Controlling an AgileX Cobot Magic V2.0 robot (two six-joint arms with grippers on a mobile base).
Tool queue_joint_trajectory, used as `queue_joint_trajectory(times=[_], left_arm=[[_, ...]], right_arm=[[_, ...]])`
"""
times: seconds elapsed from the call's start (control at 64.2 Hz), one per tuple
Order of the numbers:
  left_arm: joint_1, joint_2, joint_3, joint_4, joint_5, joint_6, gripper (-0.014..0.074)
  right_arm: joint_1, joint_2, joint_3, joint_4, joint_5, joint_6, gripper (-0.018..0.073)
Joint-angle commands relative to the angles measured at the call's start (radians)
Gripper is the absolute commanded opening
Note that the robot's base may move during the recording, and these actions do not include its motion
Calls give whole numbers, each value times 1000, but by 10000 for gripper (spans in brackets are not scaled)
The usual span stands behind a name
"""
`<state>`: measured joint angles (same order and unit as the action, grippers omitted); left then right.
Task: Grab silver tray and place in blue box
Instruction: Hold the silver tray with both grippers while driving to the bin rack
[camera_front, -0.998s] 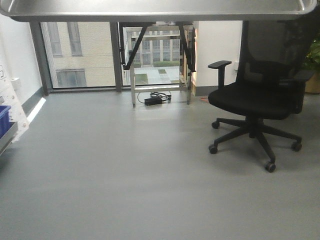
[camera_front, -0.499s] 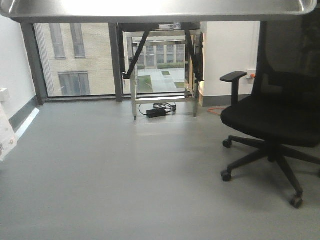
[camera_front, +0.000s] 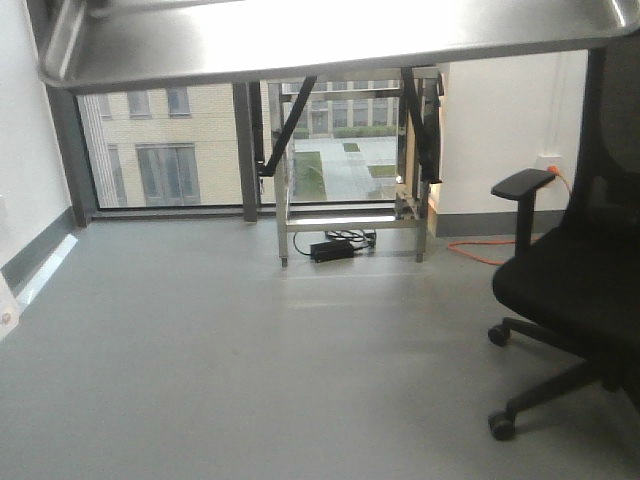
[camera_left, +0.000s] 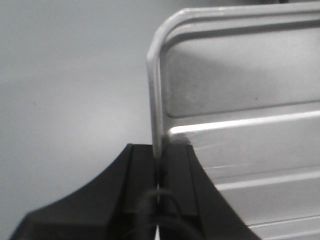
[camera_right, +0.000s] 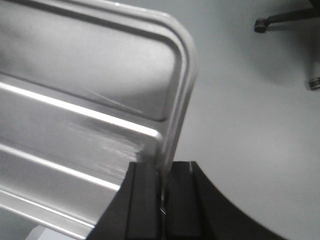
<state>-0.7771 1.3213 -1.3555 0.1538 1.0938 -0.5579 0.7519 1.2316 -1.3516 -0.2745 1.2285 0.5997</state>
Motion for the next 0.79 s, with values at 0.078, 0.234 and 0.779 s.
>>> queue_joint_trajectory(times=[0.078,0.234,0.779], left_arm=[[-6,26,-30,18,-28,23,-98],[-6,85,-30,18,-30,23,-98],[-6,121,-151,90,-49,-6,-98]], right_arm=[[-1,-27,-30,-43,-54,-23,57],[-1,-27,-30,-43,-54,-23,57],[-1,-27,-30,-43,-54,-23,57]])
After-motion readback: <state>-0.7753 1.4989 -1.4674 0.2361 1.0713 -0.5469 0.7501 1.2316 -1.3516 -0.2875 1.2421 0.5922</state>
